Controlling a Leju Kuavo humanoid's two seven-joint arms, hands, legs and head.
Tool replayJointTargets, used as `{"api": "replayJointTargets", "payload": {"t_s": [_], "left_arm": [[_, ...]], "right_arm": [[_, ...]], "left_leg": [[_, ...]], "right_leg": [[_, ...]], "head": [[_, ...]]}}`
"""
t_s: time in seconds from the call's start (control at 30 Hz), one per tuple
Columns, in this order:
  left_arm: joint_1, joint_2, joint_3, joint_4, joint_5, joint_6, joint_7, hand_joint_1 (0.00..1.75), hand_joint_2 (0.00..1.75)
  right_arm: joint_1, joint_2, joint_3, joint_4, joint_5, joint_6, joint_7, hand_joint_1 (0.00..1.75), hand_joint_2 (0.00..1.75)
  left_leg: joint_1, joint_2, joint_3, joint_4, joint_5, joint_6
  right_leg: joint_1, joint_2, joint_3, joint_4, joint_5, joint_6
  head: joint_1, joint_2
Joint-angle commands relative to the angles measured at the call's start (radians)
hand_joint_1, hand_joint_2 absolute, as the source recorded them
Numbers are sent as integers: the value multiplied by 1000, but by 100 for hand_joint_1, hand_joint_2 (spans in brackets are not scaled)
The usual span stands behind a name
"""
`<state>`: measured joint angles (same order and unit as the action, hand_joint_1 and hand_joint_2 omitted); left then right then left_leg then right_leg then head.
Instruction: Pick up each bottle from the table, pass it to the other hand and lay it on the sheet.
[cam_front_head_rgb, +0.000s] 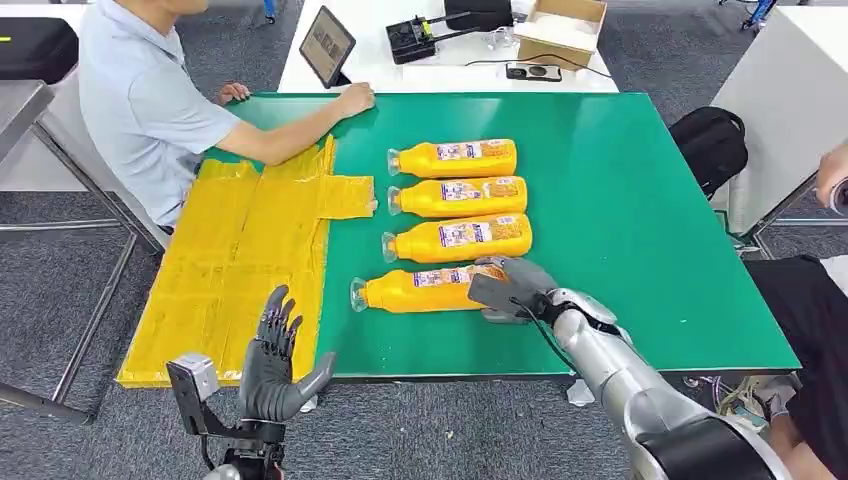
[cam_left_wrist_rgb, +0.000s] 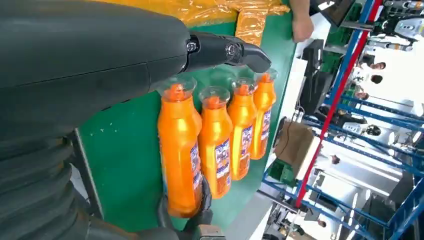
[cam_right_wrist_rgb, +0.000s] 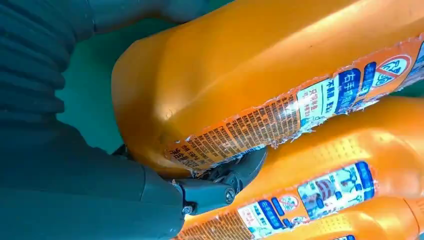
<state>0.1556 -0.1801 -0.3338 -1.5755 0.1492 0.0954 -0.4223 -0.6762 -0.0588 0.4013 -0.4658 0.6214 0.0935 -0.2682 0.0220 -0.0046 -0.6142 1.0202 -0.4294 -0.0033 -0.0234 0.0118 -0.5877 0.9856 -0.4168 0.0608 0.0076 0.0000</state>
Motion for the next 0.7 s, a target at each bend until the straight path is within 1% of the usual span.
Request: {"api": "replayJointTargets", "payload": {"t_s": [0.03,0.07,0.1,0.13,0.2,0.3,0.33,0.4,0.43,0.6,0.67,0.7], "left_arm": [[-44,-4,18,80,-24,57,-61,0,175],[-43,-10,26,75,-48,99,-95,0,175],[-44,-12,29,71,-48,112,-106,0,175],[-44,-9,27,68,-48,113,-107,0,175],[-34,-16,40,52,-39,141,-121,0,175],[-16,-20,56,31,-9,162,-130,0,175],[-12,-19,58,27,-3,166,-132,0,175],[-6,-21,61,23,3,177,-138,0,175],[-4,-22,62,21,5,181,-140,0,175],[12,-23,61,12,17,208,-149,0,175],[12,-23,61,12,18,210,-150,0,175],[21,-23,61,10,38,213,-148,0,175]], "right_arm": [[41,-23,17,80,-81,34,-92,175,175],[64,-23,-9,52,-124,39,-165,175,175],[85,-22,-25,33,-146,27,-190,175,175],[94,-21,-22,27,-146,23,-191,175,175],[128,-11,-51,-30,-184,-21,-232,175,175],[173,16,-100,-101,-240,-70,-252,175,175],[184,22,-108,-118,-251,-74,-255,175,175],[207,35,-142,-153,-286,-90,-262,175,175],[214,39,-151,-164,-290,-109,-269,175,175],[287,59,-196,-278,-325,-148,-300,175,175],[292,60,-199,-286,-327,-150,-302,175,175],[318,73,-222,-331,-343,-173,-316,175,175]], "left_leg": [[0,-3,4,-2,0,1],[0,-4,5,-2,0,1],[1,-3,4,-1,0,1],[1,-4,5,-2,0,1],[1,-3,4,-2,0,1],[0,0,3,-1,-1,1],[1,0,4,-2,-1,1],[0,-1,2,-1,-1,1],[1,0,3,-2,-1,1],[0,0,0,-1,-1,1],[0,0,0,-1,-1,1],[0,0,-1,-1,-1,1]], "right_leg": [[1,-5,6,-3,-1,-3],[1,-5,6,-3,-1,-2],[1,-4,5,-2,-1,-2],[2,-5,7,-3,-1,-3],[1,-4,5,-2,-1,-2],[1,-1,4,-1,-1,-2],[1,-2,5,-2,-1,-3],[1,-2,3,-1,-1,-2],[1,-2,5,-2,-1,-3],[1,-1,1,0,-1,-2],[1,-1,2,-1,-1,-2],[0,-1,1,0,-1,-1]], "head": [[0,0],[0,0],[0,0],[0,0],[1,0],[0,0],[0,0],[0,0],[0,0],[0,0],[0,0],[0,0]]}}
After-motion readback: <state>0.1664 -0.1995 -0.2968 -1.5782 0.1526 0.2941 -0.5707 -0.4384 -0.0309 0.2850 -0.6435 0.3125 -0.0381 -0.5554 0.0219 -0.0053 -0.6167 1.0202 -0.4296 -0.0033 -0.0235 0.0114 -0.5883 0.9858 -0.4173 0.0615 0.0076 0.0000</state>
